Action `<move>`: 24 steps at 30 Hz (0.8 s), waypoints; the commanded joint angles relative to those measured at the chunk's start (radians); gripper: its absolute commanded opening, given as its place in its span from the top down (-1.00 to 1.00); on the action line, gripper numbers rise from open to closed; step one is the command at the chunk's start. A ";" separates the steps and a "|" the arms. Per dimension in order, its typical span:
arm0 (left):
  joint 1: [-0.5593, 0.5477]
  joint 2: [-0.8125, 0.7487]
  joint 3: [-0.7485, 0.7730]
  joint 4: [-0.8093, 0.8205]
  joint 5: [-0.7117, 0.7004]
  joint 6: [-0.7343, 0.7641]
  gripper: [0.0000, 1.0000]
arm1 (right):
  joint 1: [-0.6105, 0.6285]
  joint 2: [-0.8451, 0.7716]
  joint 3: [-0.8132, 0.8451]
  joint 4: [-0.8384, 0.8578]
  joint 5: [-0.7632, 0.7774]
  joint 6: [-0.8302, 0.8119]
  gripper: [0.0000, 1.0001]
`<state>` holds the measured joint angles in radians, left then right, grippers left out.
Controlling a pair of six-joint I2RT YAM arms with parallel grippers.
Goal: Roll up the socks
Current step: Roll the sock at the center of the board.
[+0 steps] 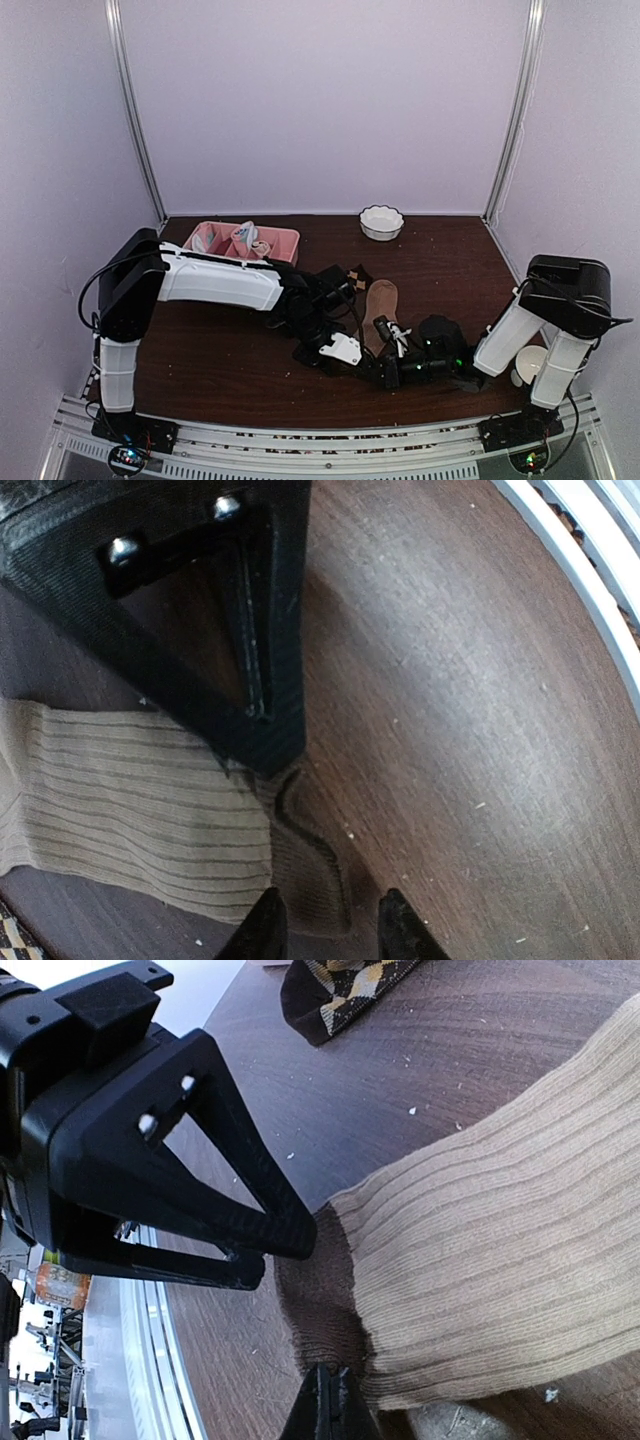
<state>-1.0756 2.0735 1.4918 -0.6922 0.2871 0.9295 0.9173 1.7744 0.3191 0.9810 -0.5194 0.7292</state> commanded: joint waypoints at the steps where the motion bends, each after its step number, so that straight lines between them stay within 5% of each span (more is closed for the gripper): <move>1: -0.010 0.019 -0.014 0.038 -0.014 -0.011 0.39 | -0.010 0.010 -0.007 0.004 0.015 0.013 1.00; 13: -0.014 0.026 -0.040 0.054 -0.034 -0.024 0.43 | -0.010 0.040 -0.016 0.062 0.019 0.052 1.00; 24: -0.014 0.038 -0.027 0.066 -0.039 -0.064 0.93 | -0.011 0.038 -0.021 0.059 0.027 0.063 1.00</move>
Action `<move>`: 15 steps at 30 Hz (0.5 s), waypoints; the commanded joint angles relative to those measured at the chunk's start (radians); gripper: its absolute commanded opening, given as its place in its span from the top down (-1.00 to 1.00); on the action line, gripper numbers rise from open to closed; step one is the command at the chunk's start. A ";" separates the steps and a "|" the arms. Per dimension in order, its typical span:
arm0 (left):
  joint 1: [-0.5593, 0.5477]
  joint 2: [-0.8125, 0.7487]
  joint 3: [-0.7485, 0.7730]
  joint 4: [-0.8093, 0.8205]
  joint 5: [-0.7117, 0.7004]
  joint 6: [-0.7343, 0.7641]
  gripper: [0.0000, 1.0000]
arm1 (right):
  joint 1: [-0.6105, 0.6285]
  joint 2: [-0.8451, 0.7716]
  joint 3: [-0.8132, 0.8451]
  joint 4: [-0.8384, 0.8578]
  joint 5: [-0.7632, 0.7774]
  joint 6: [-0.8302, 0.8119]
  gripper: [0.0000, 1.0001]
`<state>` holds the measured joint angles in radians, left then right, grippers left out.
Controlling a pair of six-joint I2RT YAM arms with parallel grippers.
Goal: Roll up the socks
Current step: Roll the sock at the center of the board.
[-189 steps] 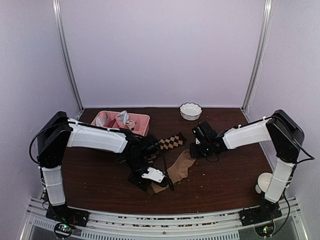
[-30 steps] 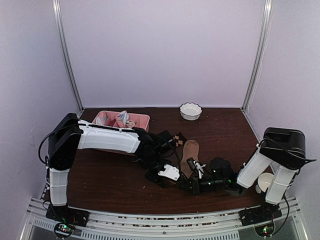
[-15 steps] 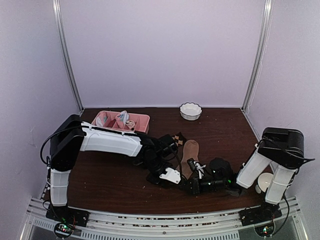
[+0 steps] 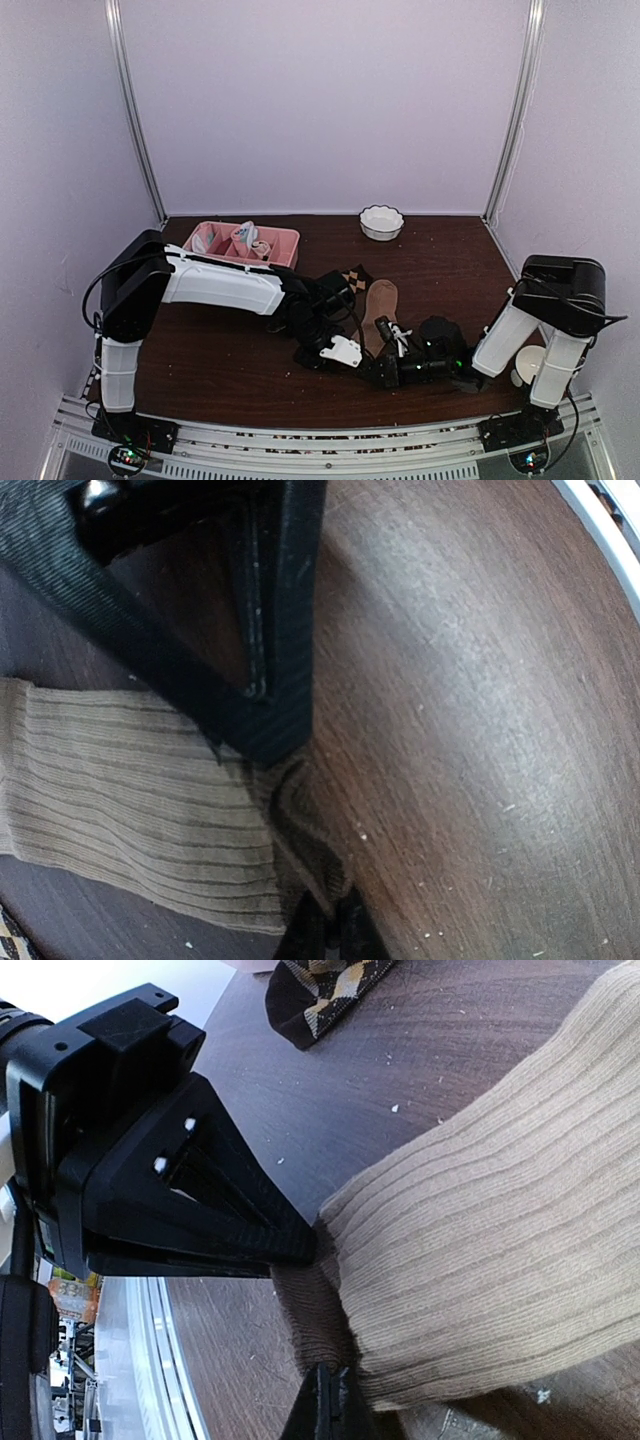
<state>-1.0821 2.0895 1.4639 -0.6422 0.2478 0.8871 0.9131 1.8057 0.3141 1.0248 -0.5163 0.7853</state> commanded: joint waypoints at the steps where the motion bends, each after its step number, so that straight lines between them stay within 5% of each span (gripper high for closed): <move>1: -0.007 0.025 0.002 0.011 0.003 -0.026 0.99 | -0.006 -0.001 -0.019 0.007 0.033 0.002 0.96; 12: 0.026 0.095 0.148 -0.209 0.141 -0.107 1.00 | 0.010 -0.271 -0.147 -0.175 0.298 -0.141 -0.30; 13: 0.030 0.101 0.161 -0.230 0.159 -0.117 1.00 | 0.018 -0.312 -0.154 -0.210 0.336 -0.157 -0.78; 15: 0.035 0.112 0.187 -0.262 0.188 -0.140 1.00 | 0.042 -0.392 -0.152 -0.316 0.426 -0.197 -1.00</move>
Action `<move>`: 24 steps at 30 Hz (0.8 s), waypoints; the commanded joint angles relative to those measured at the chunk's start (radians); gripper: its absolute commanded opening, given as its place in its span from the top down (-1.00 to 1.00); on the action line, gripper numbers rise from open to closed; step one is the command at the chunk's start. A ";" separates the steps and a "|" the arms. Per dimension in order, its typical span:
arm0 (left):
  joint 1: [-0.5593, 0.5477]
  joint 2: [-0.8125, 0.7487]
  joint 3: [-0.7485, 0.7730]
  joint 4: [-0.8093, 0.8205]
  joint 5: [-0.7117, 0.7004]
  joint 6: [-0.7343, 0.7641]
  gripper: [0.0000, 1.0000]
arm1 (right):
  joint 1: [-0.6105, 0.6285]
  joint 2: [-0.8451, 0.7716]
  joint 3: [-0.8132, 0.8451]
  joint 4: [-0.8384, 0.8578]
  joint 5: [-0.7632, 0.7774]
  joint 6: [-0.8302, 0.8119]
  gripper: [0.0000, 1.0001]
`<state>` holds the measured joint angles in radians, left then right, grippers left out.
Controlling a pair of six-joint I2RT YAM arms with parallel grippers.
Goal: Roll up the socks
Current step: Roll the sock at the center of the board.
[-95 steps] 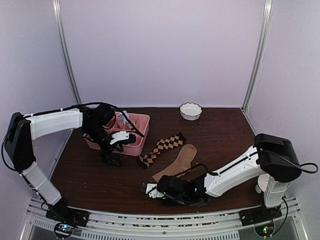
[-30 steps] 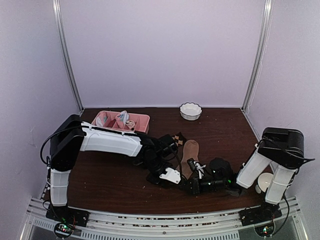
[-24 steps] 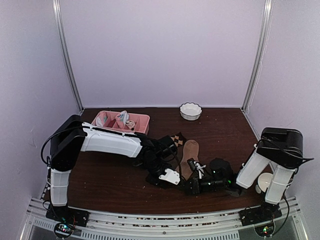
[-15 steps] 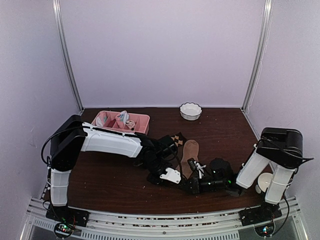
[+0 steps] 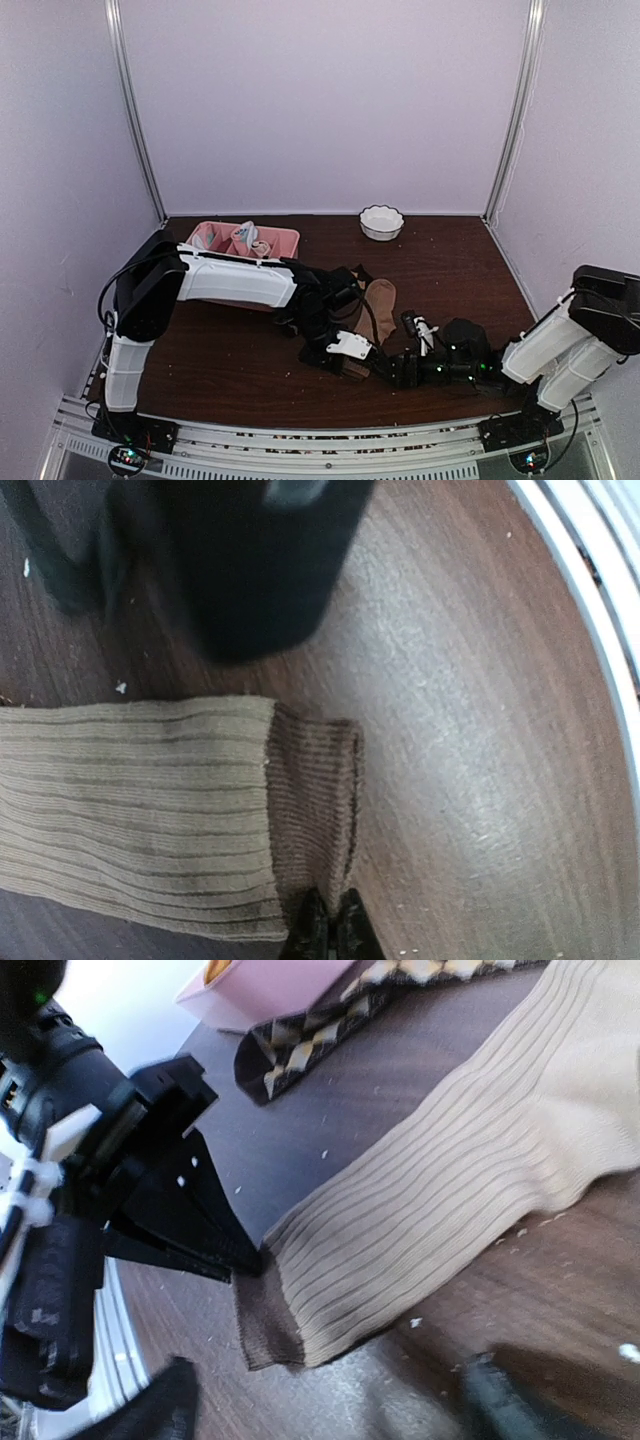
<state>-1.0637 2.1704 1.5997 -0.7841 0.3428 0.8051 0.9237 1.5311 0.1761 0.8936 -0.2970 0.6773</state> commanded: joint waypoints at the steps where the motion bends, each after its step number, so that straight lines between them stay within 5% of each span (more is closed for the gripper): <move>1: 0.019 0.038 0.064 -0.138 0.109 -0.066 1.00 | 0.048 -0.161 -0.007 -0.249 0.265 -0.111 -0.99; 5: 0.031 0.058 0.116 -0.198 0.174 -0.098 1.00 | 0.086 -0.346 -0.006 -0.471 0.532 -0.130 -0.99; 9: 0.036 0.067 0.136 -0.228 0.186 -0.112 1.00 | 0.081 -0.620 -0.177 -0.390 0.734 0.101 -0.99; 11: 0.036 0.070 0.135 -0.231 0.184 -0.113 1.00 | 0.059 -0.720 -0.248 -0.324 0.731 0.078 -0.99; 17: 0.037 0.116 0.180 -0.278 0.200 -0.113 1.00 | 0.076 -0.731 -0.112 -0.617 0.656 -0.153 -0.94; 24: 0.061 0.184 0.272 -0.366 0.275 -0.133 1.00 | 0.195 -0.572 -0.143 -0.404 0.535 -0.273 -0.76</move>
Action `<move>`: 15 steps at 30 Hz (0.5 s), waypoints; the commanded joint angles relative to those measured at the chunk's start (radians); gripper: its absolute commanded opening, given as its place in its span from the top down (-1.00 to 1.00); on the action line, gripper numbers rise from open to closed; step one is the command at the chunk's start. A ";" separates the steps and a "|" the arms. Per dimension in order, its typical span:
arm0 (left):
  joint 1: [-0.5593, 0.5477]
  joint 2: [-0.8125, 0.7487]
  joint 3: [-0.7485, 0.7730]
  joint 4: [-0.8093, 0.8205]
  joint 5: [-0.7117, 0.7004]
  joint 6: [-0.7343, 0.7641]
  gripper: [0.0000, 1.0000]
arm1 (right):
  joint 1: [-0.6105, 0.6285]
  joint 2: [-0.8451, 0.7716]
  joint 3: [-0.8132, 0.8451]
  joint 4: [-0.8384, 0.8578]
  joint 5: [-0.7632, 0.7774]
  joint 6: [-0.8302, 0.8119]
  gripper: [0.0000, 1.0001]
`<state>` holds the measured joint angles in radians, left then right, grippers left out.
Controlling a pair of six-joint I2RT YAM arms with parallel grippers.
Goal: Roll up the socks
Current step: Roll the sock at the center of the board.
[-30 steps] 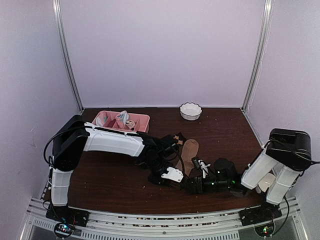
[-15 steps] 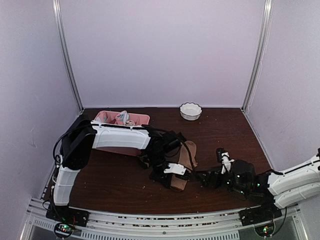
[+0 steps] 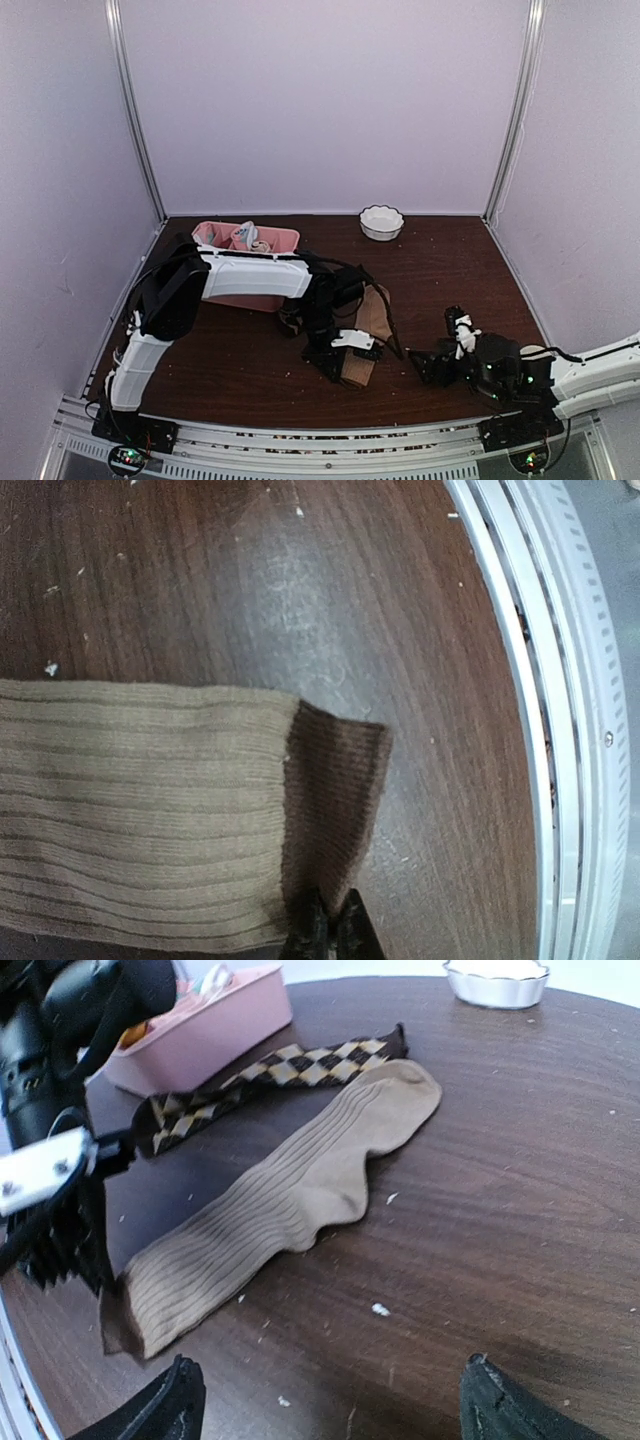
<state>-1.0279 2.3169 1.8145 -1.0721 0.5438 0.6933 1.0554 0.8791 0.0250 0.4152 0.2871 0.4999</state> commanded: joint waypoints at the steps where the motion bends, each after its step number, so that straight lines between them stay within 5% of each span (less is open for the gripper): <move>1: 0.028 0.049 0.073 -0.091 0.086 -0.027 1.00 | 0.091 0.118 0.022 0.088 -0.052 -0.125 -0.71; 15: 0.072 0.145 0.164 -0.202 0.220 -0.061 1.00 | 0.321 0.630 0.241 0.349 0.031 -0.469 -0.24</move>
<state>-0.9634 2.4325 1.9469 -1.2304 0.7021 0.6403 1.3434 1.4384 0.2245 0.6476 0.2546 0.1581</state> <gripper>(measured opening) 0.007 0.640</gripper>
